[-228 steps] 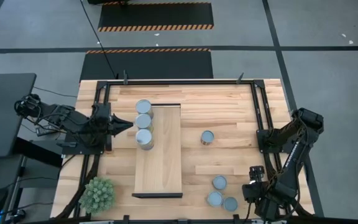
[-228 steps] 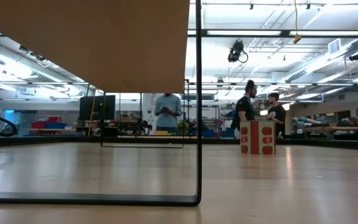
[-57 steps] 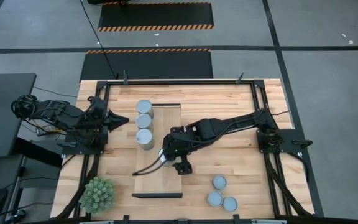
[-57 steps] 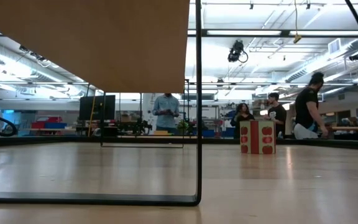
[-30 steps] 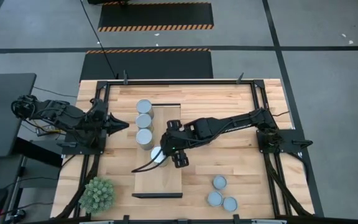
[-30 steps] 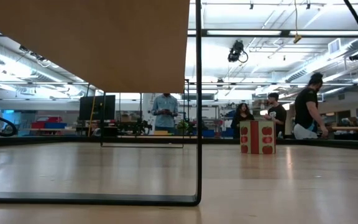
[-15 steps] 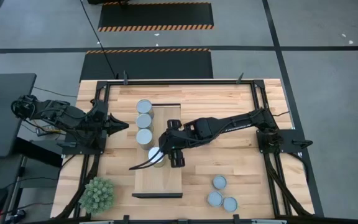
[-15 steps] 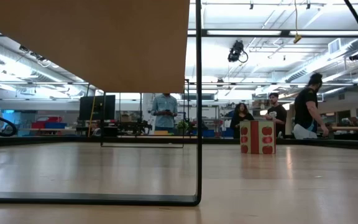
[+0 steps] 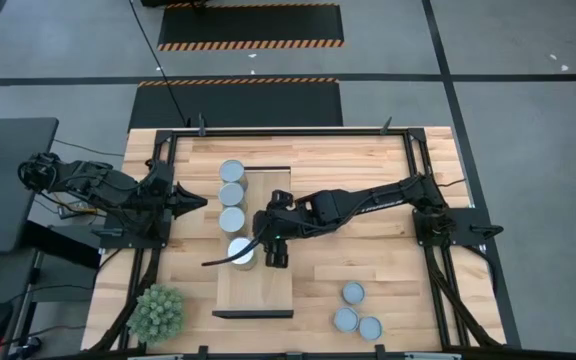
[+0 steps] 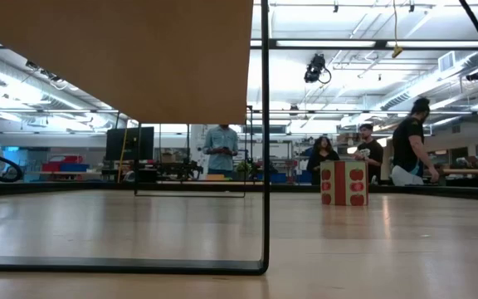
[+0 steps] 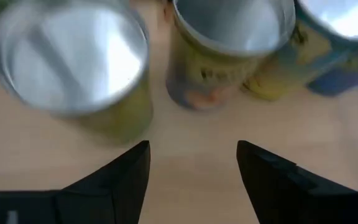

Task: Pick and place cans onto a shelf
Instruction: Put the canned oranges on the shelf

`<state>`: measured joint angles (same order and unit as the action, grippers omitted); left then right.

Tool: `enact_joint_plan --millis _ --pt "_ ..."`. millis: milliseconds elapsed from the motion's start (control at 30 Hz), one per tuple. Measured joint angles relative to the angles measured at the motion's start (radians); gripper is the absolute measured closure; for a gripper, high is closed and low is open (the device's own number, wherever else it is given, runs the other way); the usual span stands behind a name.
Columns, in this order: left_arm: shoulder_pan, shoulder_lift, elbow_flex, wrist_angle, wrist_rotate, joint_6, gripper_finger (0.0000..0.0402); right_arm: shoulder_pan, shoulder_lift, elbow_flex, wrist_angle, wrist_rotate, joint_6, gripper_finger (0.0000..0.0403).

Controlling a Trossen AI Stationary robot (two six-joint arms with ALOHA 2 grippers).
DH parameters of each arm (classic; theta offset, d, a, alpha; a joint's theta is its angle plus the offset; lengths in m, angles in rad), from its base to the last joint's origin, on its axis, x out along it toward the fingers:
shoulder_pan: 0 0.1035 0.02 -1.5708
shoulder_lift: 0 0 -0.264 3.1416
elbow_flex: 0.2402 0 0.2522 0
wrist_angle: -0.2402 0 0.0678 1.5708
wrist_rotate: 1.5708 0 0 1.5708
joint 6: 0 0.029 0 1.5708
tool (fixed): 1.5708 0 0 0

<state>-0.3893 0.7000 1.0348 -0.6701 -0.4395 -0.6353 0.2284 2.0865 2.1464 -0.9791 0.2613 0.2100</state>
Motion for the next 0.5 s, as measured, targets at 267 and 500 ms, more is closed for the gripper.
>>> enact_joint_plan --millis 267,500 --pt "0.0 0.0 0.0 0.005 0.0 0.0 0.0385 0.025 -0.009 0.0 -0.024 -0.299 0.042 0.0156" --pt "0.0 0.0 0.0 0.005 0.0 0.001 0.0385 0.066 -0.007 -0.065 0.159 -0.296 0.02 0.0156"
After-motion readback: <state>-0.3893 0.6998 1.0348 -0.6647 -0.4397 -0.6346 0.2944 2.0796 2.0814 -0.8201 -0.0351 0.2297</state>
